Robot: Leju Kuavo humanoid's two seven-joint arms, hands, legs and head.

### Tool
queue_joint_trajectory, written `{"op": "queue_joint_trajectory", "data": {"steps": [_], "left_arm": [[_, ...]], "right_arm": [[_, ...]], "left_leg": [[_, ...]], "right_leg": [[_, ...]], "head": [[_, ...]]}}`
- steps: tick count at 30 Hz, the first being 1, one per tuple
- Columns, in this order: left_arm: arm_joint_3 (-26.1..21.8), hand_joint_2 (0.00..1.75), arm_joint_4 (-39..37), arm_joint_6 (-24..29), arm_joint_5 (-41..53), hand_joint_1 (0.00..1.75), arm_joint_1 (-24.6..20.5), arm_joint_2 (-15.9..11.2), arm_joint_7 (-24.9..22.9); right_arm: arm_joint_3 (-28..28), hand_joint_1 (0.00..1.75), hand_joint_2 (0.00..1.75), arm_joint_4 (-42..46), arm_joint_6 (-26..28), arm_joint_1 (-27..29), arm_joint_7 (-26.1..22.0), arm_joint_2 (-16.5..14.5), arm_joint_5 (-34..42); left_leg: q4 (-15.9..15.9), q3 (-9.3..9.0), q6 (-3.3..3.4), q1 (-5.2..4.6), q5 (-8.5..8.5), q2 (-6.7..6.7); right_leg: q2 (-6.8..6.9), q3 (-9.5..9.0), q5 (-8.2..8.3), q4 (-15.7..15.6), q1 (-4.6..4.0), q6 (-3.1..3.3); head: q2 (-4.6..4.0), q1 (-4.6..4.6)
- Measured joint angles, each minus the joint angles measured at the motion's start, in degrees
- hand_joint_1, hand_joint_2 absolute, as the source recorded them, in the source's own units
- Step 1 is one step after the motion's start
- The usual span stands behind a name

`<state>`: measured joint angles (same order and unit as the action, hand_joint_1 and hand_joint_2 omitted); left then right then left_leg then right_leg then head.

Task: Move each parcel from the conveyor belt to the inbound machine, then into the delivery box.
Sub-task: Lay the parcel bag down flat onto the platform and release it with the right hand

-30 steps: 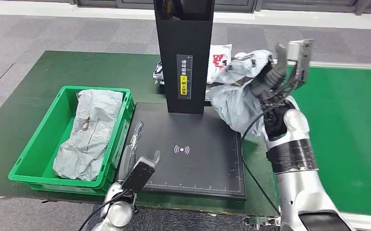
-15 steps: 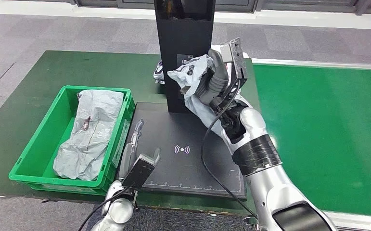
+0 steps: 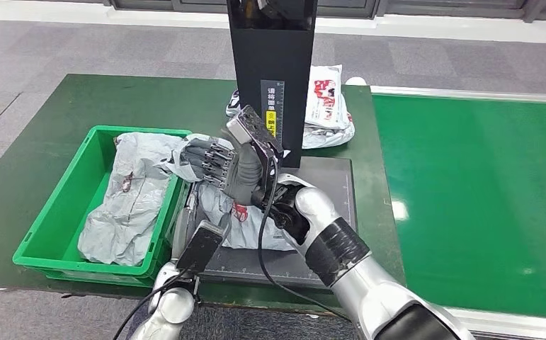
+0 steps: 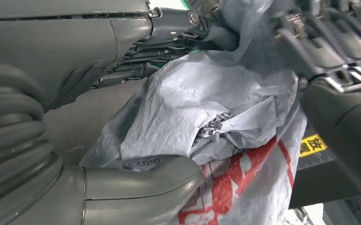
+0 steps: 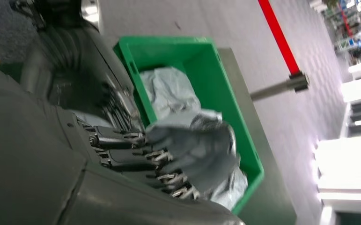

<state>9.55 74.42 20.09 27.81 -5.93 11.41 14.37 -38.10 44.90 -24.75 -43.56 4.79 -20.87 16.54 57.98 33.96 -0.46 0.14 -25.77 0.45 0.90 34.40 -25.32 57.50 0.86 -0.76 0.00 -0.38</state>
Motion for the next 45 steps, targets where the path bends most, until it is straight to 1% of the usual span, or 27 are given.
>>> {"op": "queue_joint_trajectory", "data": {"steps": [5,9,11,14,17,18,20,21,24,26,28,30,32,34,37,41,45], "left_arm": [[-0.2,1.75,0.0,0.4,0.2,0.00,0.0,-0.3,-0.2],[-0.3,1.75,-0.5,0.5,0.1,0.00,-0.1,-0.7,-0.7],[-0.3,1.75,-1.0,0.8,0.0,0.00,-0.2,-0.8,-1.0],[-0.3,1.75,-1.9,1.0,0.3,0.00,-0.4,-1.1,-1.9],[-0.4,1.75,-2.7,1.0,1.1,0.13,-0.6,-1.3,-2.6],[-0.4,1.75,-2.8,1.0,1.3,0.33,-0.6,-1.3,-2.7],[-0.4,1.75,-2.8,0.9,1.9,0.65,-0.4,-1.4,-2.9],[-0.4,1.75,-2.8,0.9,2.1,1.04,-0.4,-1.4,-3.0],[-0.7,1.75,-2.8,0.9,2.3,1.75,-0.3,-1.5,-3.1],[-0.9,1.75,-2.6,0.9,2.7,1.75,-0.3,-1.5,-3.3],[-1.3,1.75,-2.0,0.9,3.7,1.75,0.1,-1.5,-3.7],[-2.0,1.75,-0.6,0.9,4.7,1.75,1.4,-1.5,-4.1],[-3.0,1.75,1.0,0.7,5.5,1.75,2.9,-1.6,-4.3],[-3.9,1.75,2.4,0.4,6.1,1.75,4.2,-1.6,-4.4],[-5.0,1.75,4.1,0.0,6.4,1.75,5.4,-1.6,-4.4],[-5.4,1.75,5.1,-0.2,6.5,1.75,6.1,-1.4,-4.4],[-5.9,1.75,5.7,-0.5,7.3,1.75,6.3,-1.2,-4.3]], "right_arm": [[-4.5,0.00,0.00,-0.3,1.1,0.8,-1.0,0.0,2.1],[-6.5,0.00,0.00,-2.8,0.0,0.7,-1.3,0.0,3.1],[-7.5,0.00,0.00,-4.3,-0.5,0.5,-2.0,0.1,1.2],[-10.2,0.00,0.00,-6.4,-1.1,0.2,-3.1,0.6,-4.1],[-12.6,0.00,0.00,-7.5,-0.8,0.2,-4.6,1.6,-8.2],[-13.1,0.00,0.00,-7.6,-0.6,0.2,-5.0,2.1,-8.8],[-13.5,0.00,0.00,-7.6,-0.3,0.3,-5.7,3.2,-9.8],[-13.6,0.00,0.00,-7.6,-0.1,0.3,-5.9,3.6,-10.1],[-13.8,0.00,0.00,-7.6,0.4,0.7,-6.0,4.8,-10.5],[-13.8,0.00,0.00,-7.4,1.4,1.1,-6.0,5.4,-11.7],[-13.7,0.00,0.00,-5.5,3.9,2.2,-6.2,6.6,-14.2],[-12.8,0.00,0.00,-0.8,6.8,4.7,-6.4,8.6,-17.4],[-10.9,0.00,0.00,5.5,8.5,8.0,-6.2,11.0,-20.5],[-8.1,0.00,0.00,11.6,9.0,11.1,-6.0,13.0,-22.7],[-4.5,0.00,0.00,18.8,8.7,14.4,-5.8,15.1,-24.0],[-1.8,0.00,0.00,24.2,8.7,16.8,-6.0,16.5,-24.7],[1.6,0.00,0.00,29.9,10.4,20.2,-8.5,17.5,-25.5]], "left_leg": [[0.0,0.01,0.00,-0.01,0.00,0.00],[0.0,0.00,0.00,-0.01,0.00,0.01],[0.0,0.00,0.00,-0.01,0.00,0.01],[0.0,-0.01,0.00,0.00,0.00,0.01],[0.0,0.00,0.00,0.00,0.00,0.01],[0.0,0.00,0.00,-0.01,0.00,0.01],[0.0,0.00,0.00,-0.01,0.00,0.01],[0.0,0.00,0.00,-0.01,0.00,0.01],[0.0,0.00,0.00,-0.01,0.00,0.01],[0.0,0.00,0.00,-0.01,0.00,0.01],[0.0,-0.01,0.00,-0.01,0.00,0.00],[0.0,-0.01,-0.02,-0.01,-0.02,-0.01],[0.0,0.00,-0.02,-0.01,-0.06,0.00],[0.0,0.01,-0.02,-0.01,-0.09,0.00],[0.0,0.02,-0.03,-0.01,-0.13,0.03],[0.0,0.00,-0.04,-0.01,-0.13,0.15],[0.0,-0.03,-0.06,0.00,-0.11,0.14]], "right_leg": [[0.00,0.00,0.00,0.0,0.01,0.00],[0.00,0.00,0.01,0.0,0.00,0.00],[0.00,0.00,0.01,0.0,0.00,0.00],[-0.01,0.02,0.01,0.0,0.00,0.01],[0.00,0.03,0.01,0.0,0.00,0.01],[0.00,0.02,0.01,0.0,0.00,0.01],[-0.01,0.02,0.01,0.0,0.00,0.01],[-0.01,0.02,0.01,0.0,0.01,0.01],[-0.01,0.00,0.01,-0.1,0.01,0.00],[-0.01,0.00,0.02,-0.1,0.00,0.00],[0.00,0.00,0.02,-0.1,0.00,0.00],[0.01,0.00,0.01,-0.1,0.00,0.00],[0.00,0.02,0.00,-0.1,0.00,0.00],[-0.01,0.02,-0.01,-0.1,0.00,0.00],[-0.03,0.03,-0.02,-0.1,0.00,0.00],[-0.10,0.06,-0.01,-0.1,0.00,0.01],[-0.11,0.06,0.00,-0.1,-0.02,0.02]], "head": [[0.00,0.01],[0.00,-0.01],[0.00,0.00],[0.00,0.01],[0.00,0.00],[0.00,0.00],[0.00,0.00],[0.00,0.00],[0.00,0.01],[0.00,-0.01],[0.00,-0.01],[0.00,-0.01],[0.00,0.00],[0.00,0.01],[0.00,0.01],[0.00,0.00],[0.00,0.00]]}}
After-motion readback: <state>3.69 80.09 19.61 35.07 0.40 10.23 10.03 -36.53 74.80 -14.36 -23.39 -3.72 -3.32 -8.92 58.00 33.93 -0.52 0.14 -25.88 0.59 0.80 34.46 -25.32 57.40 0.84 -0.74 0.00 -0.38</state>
